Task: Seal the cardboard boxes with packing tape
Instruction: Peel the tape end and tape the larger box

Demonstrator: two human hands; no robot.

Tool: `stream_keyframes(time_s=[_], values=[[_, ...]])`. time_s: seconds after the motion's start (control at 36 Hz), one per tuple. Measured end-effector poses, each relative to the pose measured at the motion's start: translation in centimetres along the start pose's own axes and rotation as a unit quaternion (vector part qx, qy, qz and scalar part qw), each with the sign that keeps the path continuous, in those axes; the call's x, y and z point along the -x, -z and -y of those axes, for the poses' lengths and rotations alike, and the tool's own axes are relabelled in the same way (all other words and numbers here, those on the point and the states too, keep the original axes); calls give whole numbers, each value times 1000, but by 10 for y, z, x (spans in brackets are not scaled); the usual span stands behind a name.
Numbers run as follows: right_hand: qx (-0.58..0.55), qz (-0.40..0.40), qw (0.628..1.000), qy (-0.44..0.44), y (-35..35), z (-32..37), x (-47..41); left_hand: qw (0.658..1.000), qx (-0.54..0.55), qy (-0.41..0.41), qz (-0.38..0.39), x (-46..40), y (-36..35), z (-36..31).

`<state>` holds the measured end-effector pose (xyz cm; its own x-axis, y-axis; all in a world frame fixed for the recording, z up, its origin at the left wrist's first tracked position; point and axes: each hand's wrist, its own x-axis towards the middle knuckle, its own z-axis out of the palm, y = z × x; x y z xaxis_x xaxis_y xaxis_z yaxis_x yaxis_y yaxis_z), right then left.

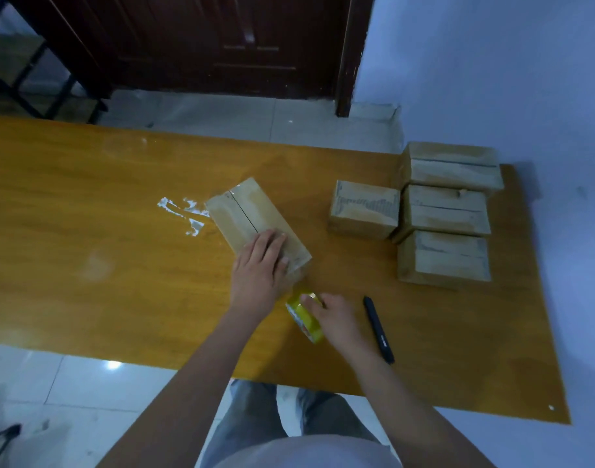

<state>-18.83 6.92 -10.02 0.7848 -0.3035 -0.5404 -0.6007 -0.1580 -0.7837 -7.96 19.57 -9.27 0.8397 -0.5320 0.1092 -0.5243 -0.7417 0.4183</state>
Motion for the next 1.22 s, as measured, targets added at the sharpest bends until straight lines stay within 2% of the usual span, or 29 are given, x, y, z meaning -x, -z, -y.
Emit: stream_keyframes(time_s=[0.08,0.17,0.25,0.36,0.47,0.61,0.69,0.75,0.81,0.83,0.89,0.94,1.03,1.08,1.17,1.22], values=[[58,-22,998,19,-7,-3,-3,998,-7,-17,-53,-1,0,-6],[78,-19,996,25,-11,-3,-5,986,-59,-88,-130,1,-4,-7],[74,-4,997,16,-10,-2,-6,982,-74,-126,-117,2,-5,-10],[75,2,997,32,-10,0,-3,989,-91,-95,-65,11,4,-20],[-11,-2,1000,14,-11,-3,3,983,-166,-83,11,32,-1,-22],[-69,28,997,-11,-3,-2,11,981,-183,-63,33,37,-4,-23],[-86,-20,996,-24,3,-13,10,980,-184,-57,47,36,-3,-22],[-5,-116,993,-18,12,-27,8,979,-187,-52,56,36,-3,-22],[145,-220,964,-27,25,-46,8,980,-186,-45,56,36,-5,-22],[211,-243,946,-45,32,-55,10,980,-184,-43,55,36,-5,-22],[291,-223,926,-96,43,-70,14,981,-182,-42,52,36,-6,-22],[327,-187,921,-104,49,-82,15,982,-178,-43,49,37,-6,-21],[346,-168,920,-74,56,-84,14,983,-173,-40,44,38,-6,-21],[303,-156,939,-40,61,-74,14,984,-171,-33,46,38,-7,-22],[244,-117,960,74,67,-43,21,984,-167,-27,49,38,-7,-22],[276,-75,943,167,67,-18,27,985,-166,-25,51,38,-8,-21]])
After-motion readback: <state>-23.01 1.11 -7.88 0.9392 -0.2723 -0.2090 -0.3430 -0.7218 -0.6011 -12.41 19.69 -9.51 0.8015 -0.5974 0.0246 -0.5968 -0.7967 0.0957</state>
